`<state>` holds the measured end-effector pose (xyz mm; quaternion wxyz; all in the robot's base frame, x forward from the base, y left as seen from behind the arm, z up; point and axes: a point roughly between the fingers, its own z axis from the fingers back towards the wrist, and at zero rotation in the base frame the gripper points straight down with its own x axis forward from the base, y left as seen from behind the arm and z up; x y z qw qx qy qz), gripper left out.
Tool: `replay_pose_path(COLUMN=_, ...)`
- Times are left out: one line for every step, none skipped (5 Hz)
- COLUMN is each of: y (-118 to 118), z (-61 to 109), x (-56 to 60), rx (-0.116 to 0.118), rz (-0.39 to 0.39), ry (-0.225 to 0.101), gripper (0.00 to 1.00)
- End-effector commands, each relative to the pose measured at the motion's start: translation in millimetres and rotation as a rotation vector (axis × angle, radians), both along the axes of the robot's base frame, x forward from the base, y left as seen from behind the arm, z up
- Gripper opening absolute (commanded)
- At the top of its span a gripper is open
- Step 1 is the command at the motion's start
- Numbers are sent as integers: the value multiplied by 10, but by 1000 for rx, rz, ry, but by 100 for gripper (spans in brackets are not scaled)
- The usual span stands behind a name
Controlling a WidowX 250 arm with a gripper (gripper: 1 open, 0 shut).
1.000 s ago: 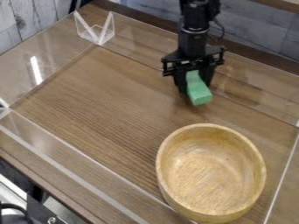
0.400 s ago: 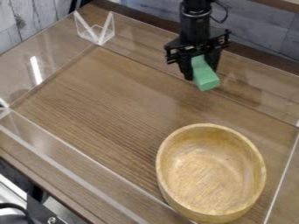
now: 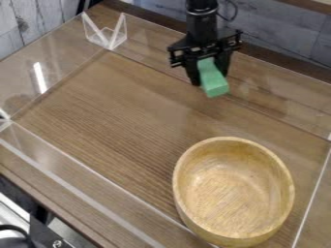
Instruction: Move green object from inside the wooden bowl to the table next to it
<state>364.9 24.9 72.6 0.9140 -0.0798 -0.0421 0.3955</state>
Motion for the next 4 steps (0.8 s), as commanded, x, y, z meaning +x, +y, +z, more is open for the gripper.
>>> replay_pose_path(y=184, z=277, x=75, rx=19, rz=-6, ry=-93, gripper=0)
replay_pose_path(y=335, z=351, x=109, rx=28, rz=-2, ry=-95, gripper=100)
replay_pose_path(y=405, z=385, x=110, rx=37, rz=-14, ry=-93, gripper=0)
replay_pose_path(y=468, z=409, x=109, rx=46, rz=-49, ry=-96, gripper=0)
